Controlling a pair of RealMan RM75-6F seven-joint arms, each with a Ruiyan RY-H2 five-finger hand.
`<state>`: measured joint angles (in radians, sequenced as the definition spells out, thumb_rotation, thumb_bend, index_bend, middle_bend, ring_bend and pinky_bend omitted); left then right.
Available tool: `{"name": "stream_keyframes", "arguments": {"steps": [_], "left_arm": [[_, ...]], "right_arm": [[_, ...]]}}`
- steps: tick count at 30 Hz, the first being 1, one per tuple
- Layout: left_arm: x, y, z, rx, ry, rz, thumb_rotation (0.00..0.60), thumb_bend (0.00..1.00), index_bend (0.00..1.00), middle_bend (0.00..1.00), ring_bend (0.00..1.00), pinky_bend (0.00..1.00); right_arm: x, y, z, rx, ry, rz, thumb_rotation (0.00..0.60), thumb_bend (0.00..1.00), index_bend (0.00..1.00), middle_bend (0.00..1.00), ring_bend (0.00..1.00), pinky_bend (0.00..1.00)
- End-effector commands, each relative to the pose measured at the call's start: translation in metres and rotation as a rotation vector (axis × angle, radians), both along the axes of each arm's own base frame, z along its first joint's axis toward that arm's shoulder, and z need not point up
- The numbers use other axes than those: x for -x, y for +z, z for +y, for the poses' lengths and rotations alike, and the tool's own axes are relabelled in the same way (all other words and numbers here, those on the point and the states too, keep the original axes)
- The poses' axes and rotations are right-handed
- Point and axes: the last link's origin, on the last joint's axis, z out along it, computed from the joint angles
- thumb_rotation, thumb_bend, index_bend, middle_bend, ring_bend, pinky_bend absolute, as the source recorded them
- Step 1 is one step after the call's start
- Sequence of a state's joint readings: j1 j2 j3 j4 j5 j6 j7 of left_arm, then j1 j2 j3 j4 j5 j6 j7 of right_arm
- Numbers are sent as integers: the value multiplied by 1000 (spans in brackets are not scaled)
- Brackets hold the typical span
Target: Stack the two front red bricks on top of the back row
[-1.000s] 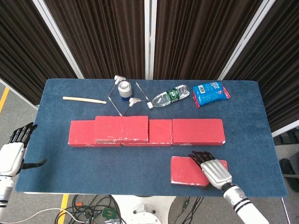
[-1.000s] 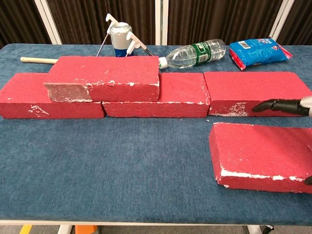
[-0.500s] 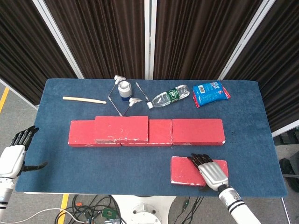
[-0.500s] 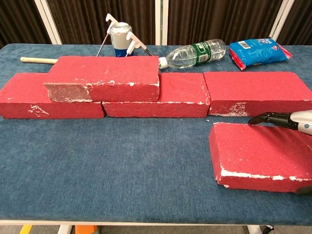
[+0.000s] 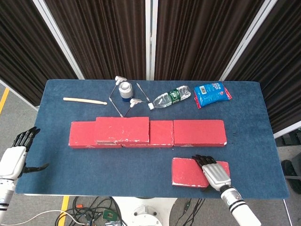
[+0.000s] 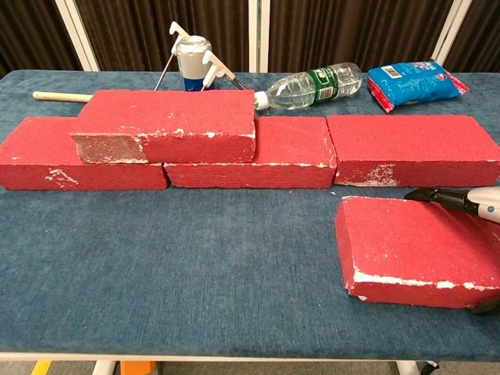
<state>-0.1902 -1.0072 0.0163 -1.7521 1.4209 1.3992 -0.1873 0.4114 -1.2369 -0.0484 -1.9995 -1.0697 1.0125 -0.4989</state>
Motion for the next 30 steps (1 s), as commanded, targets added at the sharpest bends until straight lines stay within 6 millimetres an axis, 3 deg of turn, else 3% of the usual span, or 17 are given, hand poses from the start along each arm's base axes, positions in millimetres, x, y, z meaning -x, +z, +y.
{"name": "stream_keyframes", "arguments": {"steps": [1, 14, 21, 30], "left_arm": [[1, -1, 0, 4, 2, -3, 600, 10, 8, 0, 0, 0], [3, -3, 0, 16, 11, -5, 600, 9, 8, 0, 0, 0], [4, -4, 0, 25, 16, -7, 600, 9, 9, 0, 0, 0], [5, -5, 0, 31, 22, -8, 600, 9, 9, 0, 0, 0]], "right_arm": [[2, -1, -1, 4, -2, 0, 600, 0, 0, 0, 0, 0], [1, -3, -5, 9, 14, -19, 600, 0, 0, 13, 0, 6], [2, -4, -6, 5, 7, -27, 600, 24, 0, 123, 50, 211], [0, 2, -8, 47, 23, -52, 600, 86, 0, 178, 137, 301]]}}
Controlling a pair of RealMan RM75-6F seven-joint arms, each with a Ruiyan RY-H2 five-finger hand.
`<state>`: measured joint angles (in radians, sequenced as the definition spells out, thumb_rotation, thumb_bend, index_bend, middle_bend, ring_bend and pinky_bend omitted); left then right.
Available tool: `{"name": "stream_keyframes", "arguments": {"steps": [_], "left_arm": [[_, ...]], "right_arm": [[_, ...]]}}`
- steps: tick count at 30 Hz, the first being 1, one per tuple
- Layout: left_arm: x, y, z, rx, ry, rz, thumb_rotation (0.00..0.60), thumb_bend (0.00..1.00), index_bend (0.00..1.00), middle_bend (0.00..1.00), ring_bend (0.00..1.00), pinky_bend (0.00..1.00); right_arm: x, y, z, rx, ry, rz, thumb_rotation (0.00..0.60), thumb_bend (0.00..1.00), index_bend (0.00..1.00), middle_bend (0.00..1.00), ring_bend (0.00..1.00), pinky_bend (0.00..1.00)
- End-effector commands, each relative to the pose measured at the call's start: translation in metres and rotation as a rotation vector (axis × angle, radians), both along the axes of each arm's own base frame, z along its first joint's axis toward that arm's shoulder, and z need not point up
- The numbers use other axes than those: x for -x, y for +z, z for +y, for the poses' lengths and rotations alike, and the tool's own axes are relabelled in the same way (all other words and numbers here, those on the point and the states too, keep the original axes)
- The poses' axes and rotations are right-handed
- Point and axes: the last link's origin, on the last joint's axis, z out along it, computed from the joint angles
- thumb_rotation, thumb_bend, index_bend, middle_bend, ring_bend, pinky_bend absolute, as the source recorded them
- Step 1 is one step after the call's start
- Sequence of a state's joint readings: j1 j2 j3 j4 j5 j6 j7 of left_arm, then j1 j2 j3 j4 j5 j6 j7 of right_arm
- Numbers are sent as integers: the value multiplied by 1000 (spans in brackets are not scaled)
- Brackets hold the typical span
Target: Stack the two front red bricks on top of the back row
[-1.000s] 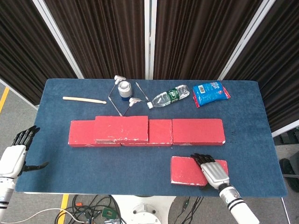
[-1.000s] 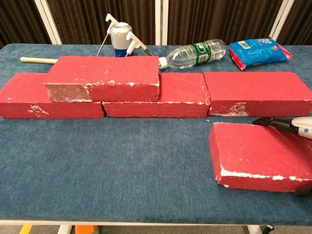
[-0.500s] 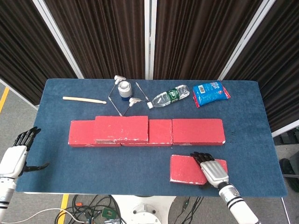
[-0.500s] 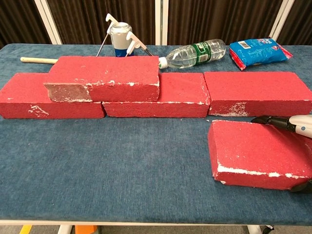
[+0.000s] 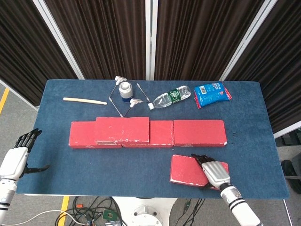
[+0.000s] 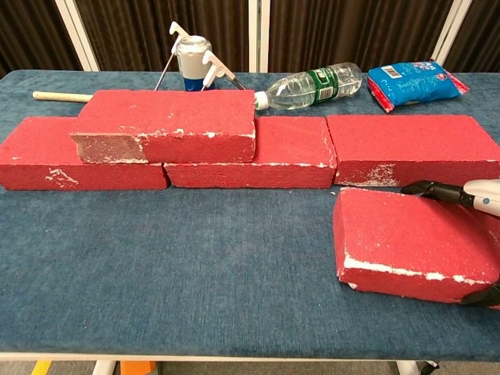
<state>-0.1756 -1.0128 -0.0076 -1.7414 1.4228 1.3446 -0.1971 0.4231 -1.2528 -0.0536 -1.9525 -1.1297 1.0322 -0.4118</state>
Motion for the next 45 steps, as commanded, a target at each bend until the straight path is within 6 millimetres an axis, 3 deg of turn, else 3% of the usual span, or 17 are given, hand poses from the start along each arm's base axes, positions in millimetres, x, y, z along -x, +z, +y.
{"name": "stream_keyframes", "arguments": {"steps": [1, 6, 9, 13, 19, 24, 32, 45], "left_arm": [[0, 0, 0, 2, 0, -1, 600, 9, 9, 0, 0, 0], [0, -1, -1, 3, 1, -2, 600, 10, 9, 0, 0, 0], [-1, 0, -1, 3, 1, -2, 600, 10, 9, 0, 0, 0], [-1, 0, -1, 2, 1, -5, 600, 10, 9, 0, 0, 0], [-2, -4, 0, 14, 8, -9, 600, 9, 9, 0, 0, 0], [-3, -6, 2, 24, 12, -9, 600, 9, 9, 0, 0, 0], [-4, -7, 4, 18, 11, -7, 600, 9, 9, 0, 0, 0], [0, -6, 5, 25, 20, -21, 600, 10, 9, 0, 0, 0]], "right_arm": [[-1, 4, 0, 20, 7, -14, 600, 91, 0, 185, 145, 310], [-9, 21, -1, 65, 45, -43, 600, 99, 0, 200, 162, 323], [-17, 42, -12, 119, 93, -48, 600, 99, 0, 201, 162, 324], [-28, 72, -43, 172, 140, -27, 600, 98, 0, 201, 163, 323], [-39, 96, -96, 173, 168, 12, 600, 98, 0, 201, 163, 323], [-47, 93, -127, 130, 202, 37, 600, 98, 0, 208, 172, 322], [-62, 69, -163, 53, 267, 60, 600, 98, 0, 215, 180, 322], [-65, 42, -175, -18, 236, -1, 600, 98, 0, 207, 179, 311]]}}
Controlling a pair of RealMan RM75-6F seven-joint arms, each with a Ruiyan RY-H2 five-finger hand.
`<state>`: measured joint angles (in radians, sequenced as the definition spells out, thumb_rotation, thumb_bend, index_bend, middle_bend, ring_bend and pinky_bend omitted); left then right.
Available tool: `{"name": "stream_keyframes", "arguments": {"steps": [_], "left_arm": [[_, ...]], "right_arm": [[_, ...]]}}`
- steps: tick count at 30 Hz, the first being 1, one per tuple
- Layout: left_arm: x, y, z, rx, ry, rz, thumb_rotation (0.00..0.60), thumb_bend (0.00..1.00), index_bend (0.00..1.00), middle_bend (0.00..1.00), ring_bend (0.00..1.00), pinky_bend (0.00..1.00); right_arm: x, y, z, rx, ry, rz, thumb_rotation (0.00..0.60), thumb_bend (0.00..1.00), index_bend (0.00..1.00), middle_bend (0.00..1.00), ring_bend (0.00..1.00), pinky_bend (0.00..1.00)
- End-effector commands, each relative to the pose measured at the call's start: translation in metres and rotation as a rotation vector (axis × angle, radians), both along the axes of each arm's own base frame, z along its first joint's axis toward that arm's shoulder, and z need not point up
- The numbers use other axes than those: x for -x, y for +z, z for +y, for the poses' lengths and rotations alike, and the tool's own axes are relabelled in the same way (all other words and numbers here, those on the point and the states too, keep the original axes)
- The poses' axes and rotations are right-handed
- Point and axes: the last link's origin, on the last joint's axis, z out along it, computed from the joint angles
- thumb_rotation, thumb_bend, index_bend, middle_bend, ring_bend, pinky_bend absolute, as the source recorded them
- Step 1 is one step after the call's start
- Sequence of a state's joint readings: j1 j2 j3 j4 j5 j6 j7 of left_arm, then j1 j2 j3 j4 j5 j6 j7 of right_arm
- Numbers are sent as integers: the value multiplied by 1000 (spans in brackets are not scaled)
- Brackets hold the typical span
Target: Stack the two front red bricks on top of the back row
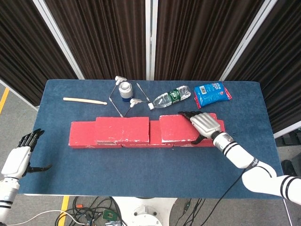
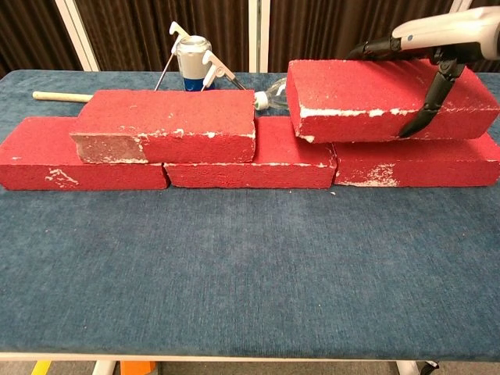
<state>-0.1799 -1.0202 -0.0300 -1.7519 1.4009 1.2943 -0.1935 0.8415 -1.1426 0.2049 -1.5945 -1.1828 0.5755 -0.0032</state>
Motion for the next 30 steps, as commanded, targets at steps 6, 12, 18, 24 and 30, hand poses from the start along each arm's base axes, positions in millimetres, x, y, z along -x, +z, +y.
{"name": "stream_keyframes", "arguments": {"steps": [6, 12, 18, 24, 30], "left_arm": [[2, 2, 1, -6, -9, -8, 600, 9, 9, 0, 0, 0], [5, 3, -2, -12, -8, -11, 600, 9, 9, 0, 0, 0], [4, 5, -5, -29, -26, -5, 600, 9, 9, 0, 0, 0], [5, 6, -5, -33, -28, -4, 600, 10, 9, 0, 0, 0], [8, 5, -6, -16, -12, -16, 600, 9, 9, 0, 0, 0]], "right_arm": [[-6, -12, -4, -26, 1, -8, 600, 98, 0, 203, 179, 310], [-12, -23, -8, -41, 3, -8, 600, 98, 0, 201, 180, 294], [-16, -33, -11, -53, -5, -7, 600, 98, 0, 200, 180, 294], [-17, -38, -14, -55, -18, -8, 600, 98, 0, 200, 180, 294], [-18, -41, -15, -57, -33, -3, 600, 97, 0, 197, 179, 294]]}}
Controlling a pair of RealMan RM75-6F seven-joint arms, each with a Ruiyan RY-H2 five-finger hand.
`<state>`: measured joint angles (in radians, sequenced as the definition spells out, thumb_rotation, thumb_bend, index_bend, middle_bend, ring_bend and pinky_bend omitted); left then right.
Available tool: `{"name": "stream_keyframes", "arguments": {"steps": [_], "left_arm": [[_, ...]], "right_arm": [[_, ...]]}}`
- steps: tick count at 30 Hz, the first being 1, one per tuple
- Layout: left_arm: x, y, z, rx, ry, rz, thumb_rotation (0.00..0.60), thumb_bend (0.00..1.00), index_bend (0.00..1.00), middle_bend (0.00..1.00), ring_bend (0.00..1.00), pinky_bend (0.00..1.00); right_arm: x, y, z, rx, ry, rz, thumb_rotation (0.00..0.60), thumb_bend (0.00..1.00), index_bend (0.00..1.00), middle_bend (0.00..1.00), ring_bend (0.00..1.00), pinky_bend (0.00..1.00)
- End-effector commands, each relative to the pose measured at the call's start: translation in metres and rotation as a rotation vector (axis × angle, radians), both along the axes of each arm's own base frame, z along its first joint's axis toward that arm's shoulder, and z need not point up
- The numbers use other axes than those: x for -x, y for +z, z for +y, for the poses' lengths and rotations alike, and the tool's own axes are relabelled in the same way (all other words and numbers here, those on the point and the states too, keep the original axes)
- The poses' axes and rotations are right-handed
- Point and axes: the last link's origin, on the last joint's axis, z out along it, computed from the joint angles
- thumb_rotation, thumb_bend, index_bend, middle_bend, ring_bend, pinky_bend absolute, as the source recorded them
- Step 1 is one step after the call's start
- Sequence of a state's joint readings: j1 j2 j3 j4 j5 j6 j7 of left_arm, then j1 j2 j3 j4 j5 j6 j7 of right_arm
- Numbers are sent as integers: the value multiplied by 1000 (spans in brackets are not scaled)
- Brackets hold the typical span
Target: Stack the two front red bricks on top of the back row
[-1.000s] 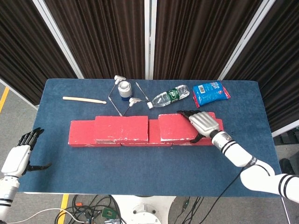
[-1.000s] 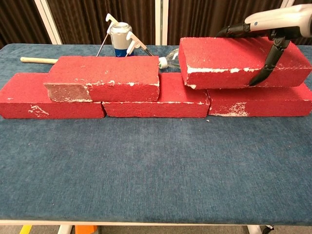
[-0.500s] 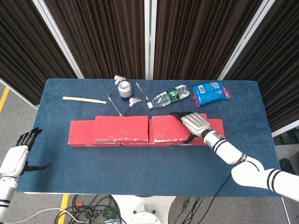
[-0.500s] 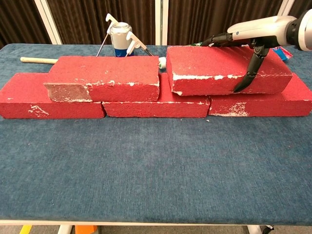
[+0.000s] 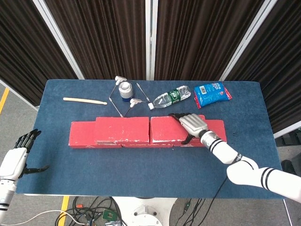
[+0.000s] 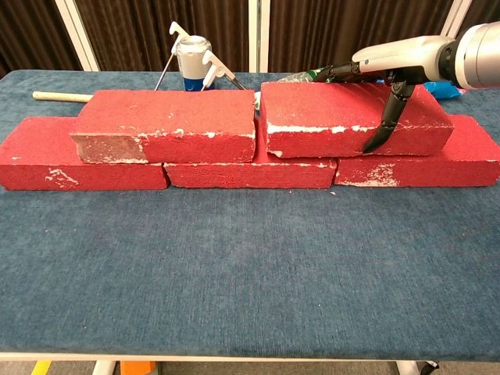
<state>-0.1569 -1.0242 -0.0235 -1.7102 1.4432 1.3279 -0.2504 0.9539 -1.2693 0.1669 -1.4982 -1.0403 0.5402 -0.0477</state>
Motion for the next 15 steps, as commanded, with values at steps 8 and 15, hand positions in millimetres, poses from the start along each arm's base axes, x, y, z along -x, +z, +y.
{"name": "stream_keyframes", "arguments": {"steps": [8, 15], "left_arm": [[3, -1, 0, 12, 6, -6, 600, 9, 9, 0, 0, 0], [5, -1, -1, 15, 11, -14, 600, 9, 9, 0, 0, 0]], "right_arm": [[-1, -5, -2, -10, -13, 18, 600, 98, 0, 192, 179, 289], [-2, -8, -2, -17, -21, 28, 600, 98, 0, 184, 179, 289]]}}
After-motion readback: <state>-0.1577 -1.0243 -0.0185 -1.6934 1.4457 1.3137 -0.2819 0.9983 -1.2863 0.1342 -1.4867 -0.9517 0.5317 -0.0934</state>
